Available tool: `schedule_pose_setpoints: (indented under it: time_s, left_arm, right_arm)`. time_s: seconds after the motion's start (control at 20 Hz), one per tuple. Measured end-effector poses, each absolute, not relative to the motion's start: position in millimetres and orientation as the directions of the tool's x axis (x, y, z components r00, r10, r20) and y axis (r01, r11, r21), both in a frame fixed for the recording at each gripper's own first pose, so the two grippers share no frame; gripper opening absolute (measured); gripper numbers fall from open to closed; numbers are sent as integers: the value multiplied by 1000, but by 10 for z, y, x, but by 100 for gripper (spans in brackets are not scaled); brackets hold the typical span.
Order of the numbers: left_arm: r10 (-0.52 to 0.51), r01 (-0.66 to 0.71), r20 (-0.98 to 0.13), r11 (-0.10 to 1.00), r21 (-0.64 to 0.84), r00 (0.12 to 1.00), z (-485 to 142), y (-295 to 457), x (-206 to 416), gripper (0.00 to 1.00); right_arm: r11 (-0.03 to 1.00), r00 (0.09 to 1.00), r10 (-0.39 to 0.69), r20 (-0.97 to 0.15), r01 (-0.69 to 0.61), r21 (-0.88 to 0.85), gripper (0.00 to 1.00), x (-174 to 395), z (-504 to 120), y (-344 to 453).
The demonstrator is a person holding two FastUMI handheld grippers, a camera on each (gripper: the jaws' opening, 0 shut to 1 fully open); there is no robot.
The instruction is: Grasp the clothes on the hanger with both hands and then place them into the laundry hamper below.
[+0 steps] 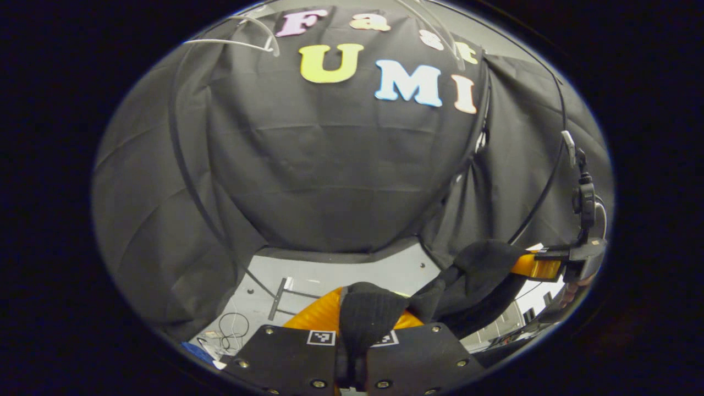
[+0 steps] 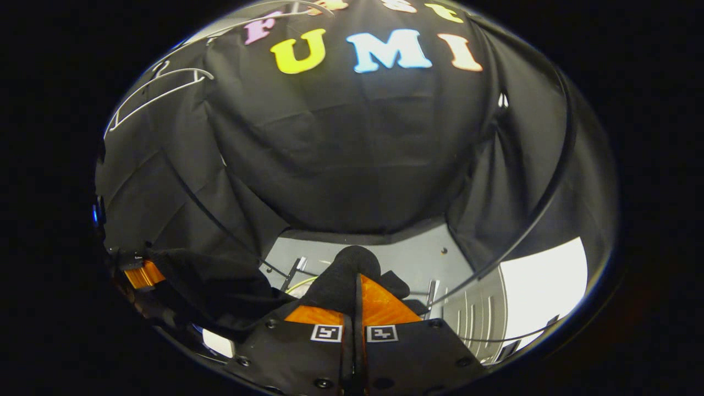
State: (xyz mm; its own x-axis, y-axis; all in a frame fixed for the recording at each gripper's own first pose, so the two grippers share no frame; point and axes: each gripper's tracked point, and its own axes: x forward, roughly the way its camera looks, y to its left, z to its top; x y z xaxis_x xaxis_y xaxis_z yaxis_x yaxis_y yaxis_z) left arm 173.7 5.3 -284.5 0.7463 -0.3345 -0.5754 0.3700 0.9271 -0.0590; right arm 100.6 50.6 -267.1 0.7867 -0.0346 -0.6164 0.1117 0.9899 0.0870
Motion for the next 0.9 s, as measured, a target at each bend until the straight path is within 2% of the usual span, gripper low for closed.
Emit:
schedule_pose_setpoints:
  time_s: [0.4,0.6,0.65,0.7,0.8,0.85,0.9]
  left_arm:
    - [-365,472,-663,881,-20,654,-3566,-174,1962,7]
    - [-342,476,-706,879,-8,620,-3958,-120,2071,8]
    - [-342,474,-713,881,-15,612,-4036,-103,2061,8]
    - [-345,472,-718,881,-26,604,-4077,-103,2049,8]
    - [-341,462,-726,886,-37,597,-4113,-70,2021,8]
    - [-339,456,-728,889,-41,596,-4121,-43,2001,8]
    - [-335,452,-731,891,-40,594,-4140,-28,2007,11]
  right_arm:
    - [967,674,-68,-736,225,117,4,821,-3381,591]
    - [969,625,-68,-777,226,98,4,744,-3581,655]
    - [971,617,-67,-784,222,92,0,737,-3593,664]
    - [972,610,-64,-790,219,90,4,743,-3614,678]
    - [972,599,-51,-799,214,98,3,780,-3694,721]
    - [973,597,-49,-801,211,98,6,772,-3697,720]
    - [973,594,-34,-804,203,108,6,779,-3676,743]
